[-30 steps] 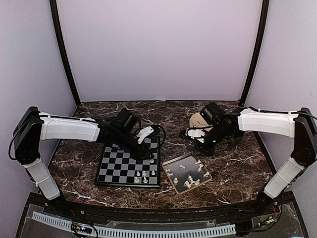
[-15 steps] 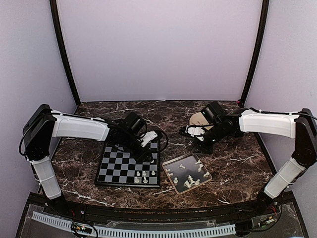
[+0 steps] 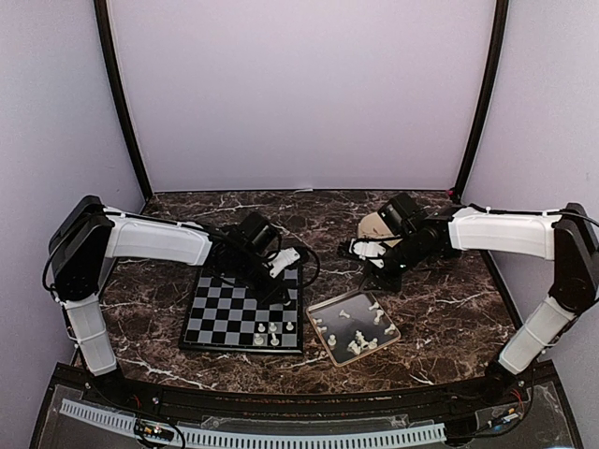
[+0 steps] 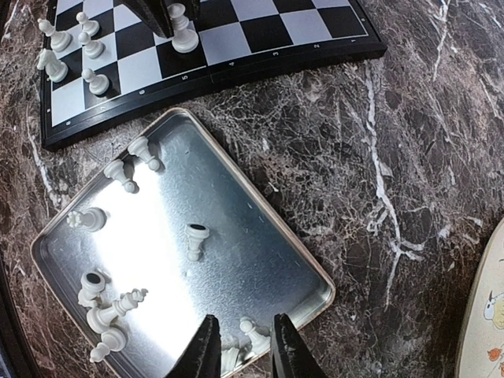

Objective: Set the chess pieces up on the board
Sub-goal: Pick up the king from the storage box.

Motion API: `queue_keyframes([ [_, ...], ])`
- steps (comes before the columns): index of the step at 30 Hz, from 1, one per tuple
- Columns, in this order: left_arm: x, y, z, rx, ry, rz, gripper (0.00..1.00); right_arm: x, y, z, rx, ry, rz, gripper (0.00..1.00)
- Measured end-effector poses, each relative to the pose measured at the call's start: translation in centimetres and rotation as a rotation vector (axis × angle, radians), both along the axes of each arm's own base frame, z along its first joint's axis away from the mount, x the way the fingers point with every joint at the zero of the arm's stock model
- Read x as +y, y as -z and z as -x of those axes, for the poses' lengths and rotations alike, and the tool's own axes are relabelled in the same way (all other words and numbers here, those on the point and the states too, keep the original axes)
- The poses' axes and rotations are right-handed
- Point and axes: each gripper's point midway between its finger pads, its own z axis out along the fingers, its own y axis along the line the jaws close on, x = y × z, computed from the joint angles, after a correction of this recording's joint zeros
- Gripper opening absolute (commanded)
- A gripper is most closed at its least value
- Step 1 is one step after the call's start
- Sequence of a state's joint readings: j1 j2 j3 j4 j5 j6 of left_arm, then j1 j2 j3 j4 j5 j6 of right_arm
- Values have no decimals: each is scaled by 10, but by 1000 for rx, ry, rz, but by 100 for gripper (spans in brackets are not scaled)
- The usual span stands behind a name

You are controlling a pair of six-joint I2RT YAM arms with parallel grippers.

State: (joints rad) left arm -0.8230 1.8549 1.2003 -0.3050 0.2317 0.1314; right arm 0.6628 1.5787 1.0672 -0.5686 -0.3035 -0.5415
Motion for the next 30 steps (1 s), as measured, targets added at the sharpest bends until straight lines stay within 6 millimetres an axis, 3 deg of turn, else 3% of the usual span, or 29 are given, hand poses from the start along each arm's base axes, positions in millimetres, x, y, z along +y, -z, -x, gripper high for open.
queue_keyframes([
  [4,0,0,0,2,2,2,18,0,0,0,2,-1,-1,23],
  [20,-5,-4,-4,-16,5,20,24,1,12,3,40,-6,14,22],
  [30,-6,-1,-4,-14,5,17,14,1,12,4,42,-8,12,21],
])
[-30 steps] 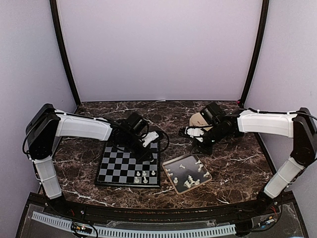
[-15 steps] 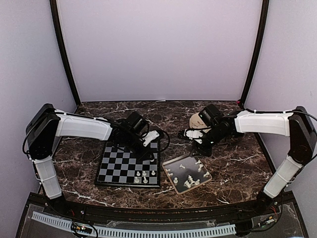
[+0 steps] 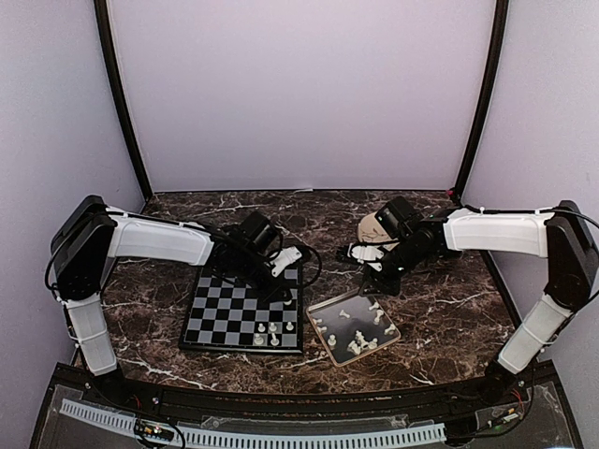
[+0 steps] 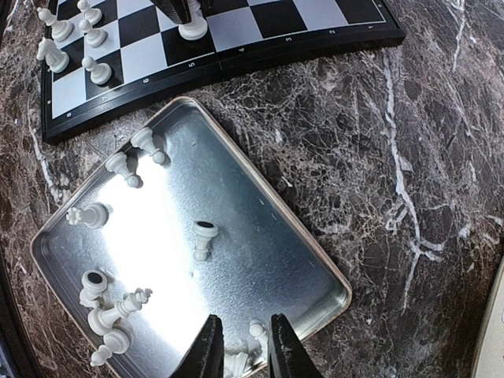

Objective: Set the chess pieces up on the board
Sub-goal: Pick up the king from the storage box, then place the king at e1.

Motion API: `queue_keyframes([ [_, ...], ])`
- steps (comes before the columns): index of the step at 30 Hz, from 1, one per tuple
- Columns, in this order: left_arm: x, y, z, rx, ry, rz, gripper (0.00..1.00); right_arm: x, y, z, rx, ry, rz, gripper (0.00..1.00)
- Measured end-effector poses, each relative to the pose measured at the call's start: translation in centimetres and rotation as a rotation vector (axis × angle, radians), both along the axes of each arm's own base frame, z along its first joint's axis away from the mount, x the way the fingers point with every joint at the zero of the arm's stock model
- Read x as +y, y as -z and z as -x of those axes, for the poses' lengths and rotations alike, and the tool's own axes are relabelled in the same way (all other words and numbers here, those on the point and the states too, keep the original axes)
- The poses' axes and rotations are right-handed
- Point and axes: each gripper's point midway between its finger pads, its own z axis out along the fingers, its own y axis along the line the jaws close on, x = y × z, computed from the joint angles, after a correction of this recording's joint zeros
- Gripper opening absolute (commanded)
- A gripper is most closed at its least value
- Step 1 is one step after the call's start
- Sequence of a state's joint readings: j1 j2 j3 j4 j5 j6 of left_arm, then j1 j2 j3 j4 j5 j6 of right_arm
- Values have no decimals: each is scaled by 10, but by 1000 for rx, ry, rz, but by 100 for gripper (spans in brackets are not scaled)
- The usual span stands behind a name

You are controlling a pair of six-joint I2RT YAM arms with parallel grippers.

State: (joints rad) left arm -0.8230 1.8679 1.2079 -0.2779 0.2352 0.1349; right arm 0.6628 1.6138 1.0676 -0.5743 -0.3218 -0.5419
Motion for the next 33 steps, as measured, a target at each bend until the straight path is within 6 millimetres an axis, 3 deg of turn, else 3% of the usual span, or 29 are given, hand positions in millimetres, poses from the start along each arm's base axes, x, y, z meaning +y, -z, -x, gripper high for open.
queue_keyframes([
  [8,4,-6,-1,-19,-12,-2,12,0,0,1,3,-1,-1,20],
  [16,39,-43,17,-73,-74,3,12,2,-1,2,8,-8,-10,19],
  [23,78,-30,55,1,-95,-50,12,2,-1,2,13,-11,-13,19],
  [33,84,-14,79,92,-87,-67,12,5,-1,0,20,-12,-9,19],
])
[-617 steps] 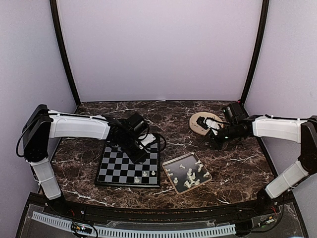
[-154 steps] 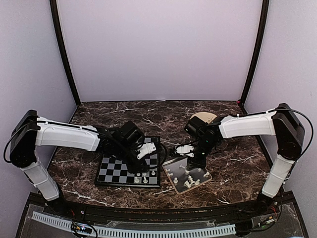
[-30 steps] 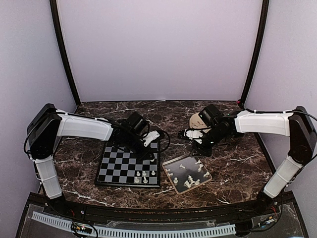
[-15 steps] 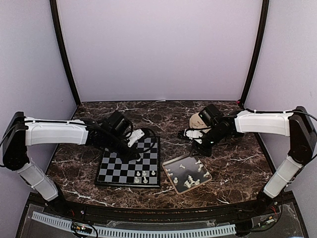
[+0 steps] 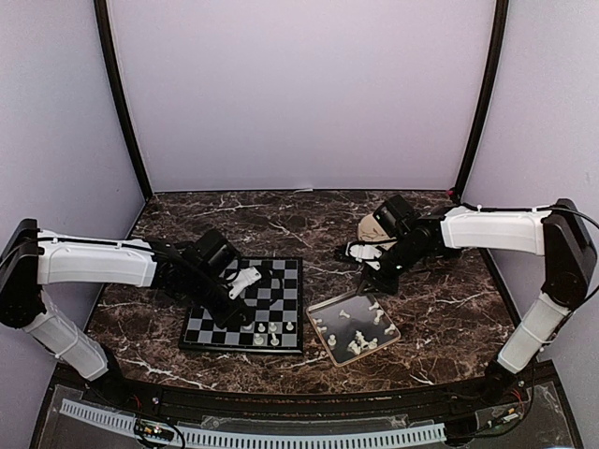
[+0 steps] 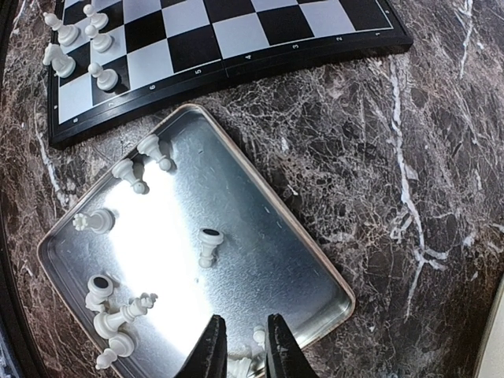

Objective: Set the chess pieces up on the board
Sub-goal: Place the king at e1.

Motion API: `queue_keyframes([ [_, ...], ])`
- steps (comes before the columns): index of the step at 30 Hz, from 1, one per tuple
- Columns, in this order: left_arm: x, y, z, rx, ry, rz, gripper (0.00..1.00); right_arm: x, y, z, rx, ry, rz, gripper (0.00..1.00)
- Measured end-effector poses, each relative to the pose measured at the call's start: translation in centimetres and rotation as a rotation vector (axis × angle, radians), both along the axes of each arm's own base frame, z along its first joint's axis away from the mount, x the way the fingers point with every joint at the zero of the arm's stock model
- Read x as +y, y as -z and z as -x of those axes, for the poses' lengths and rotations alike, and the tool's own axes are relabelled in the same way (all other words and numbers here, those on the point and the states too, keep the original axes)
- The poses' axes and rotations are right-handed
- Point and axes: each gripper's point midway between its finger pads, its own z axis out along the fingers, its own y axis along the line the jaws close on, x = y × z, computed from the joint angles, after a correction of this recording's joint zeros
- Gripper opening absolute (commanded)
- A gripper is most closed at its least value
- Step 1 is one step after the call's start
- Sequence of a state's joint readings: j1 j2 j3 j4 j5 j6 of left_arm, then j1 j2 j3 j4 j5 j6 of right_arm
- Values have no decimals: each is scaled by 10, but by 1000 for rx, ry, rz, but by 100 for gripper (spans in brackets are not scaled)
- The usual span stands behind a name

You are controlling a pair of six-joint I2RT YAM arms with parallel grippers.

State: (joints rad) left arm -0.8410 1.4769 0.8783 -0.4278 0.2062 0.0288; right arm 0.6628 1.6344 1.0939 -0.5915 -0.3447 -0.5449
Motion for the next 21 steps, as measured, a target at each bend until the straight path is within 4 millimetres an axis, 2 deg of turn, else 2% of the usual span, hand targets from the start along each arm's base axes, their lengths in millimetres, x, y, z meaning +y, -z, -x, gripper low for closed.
queue_keyframes([
  [9,5,8,14,50,0,-12,13,0,0,0,4,0,3,19],
  [21,3,18,20,90,2,-29,13,1,1,0,9,-4,5,19],
])
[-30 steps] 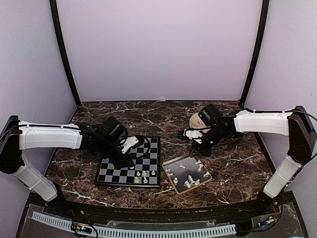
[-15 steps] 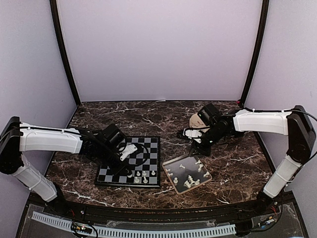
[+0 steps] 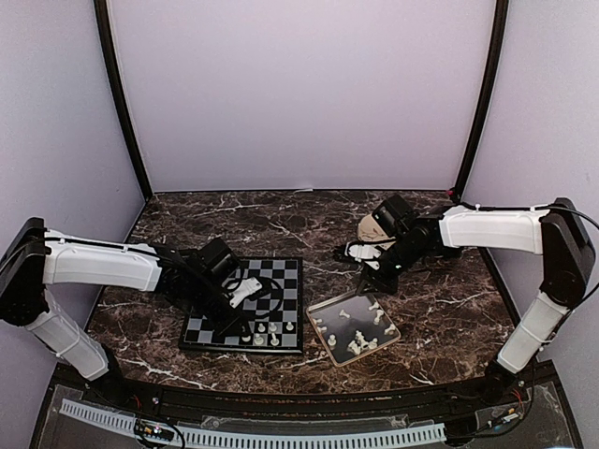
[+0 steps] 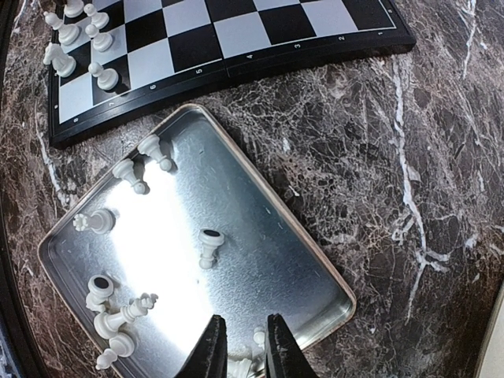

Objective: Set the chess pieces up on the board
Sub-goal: Place the king at e1.

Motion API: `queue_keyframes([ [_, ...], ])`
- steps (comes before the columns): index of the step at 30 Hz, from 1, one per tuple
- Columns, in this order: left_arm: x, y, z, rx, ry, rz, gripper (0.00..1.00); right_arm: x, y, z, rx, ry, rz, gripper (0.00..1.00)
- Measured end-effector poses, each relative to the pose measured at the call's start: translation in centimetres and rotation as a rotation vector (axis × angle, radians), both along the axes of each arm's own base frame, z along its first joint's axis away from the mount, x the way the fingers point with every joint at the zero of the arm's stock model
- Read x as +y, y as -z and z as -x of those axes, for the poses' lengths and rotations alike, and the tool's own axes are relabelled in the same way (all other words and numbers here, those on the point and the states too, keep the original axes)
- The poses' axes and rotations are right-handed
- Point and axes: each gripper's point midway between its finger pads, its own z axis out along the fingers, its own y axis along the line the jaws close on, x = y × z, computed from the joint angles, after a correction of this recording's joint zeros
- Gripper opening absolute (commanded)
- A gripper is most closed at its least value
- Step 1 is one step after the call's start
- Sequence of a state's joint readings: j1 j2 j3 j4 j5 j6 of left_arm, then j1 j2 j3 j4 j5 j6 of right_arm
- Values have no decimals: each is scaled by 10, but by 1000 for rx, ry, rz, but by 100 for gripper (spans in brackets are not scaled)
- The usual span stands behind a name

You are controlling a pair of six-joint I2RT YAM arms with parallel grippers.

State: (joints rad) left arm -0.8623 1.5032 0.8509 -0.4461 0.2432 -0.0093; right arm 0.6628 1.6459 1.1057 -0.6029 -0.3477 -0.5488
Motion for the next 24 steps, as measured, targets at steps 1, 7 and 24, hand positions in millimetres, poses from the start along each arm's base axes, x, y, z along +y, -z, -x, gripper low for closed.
queue_keyframes([
  [1,0,0,0,1,0,0,14,0,0,0,0,0,0,19],
  [7,0,0,0,2,-3,-1,20,0,0,0,0,0,0,19],
  [24,5,-4,-1,-7,-4,-24,31,0,0,0,0,0,0,19],
])
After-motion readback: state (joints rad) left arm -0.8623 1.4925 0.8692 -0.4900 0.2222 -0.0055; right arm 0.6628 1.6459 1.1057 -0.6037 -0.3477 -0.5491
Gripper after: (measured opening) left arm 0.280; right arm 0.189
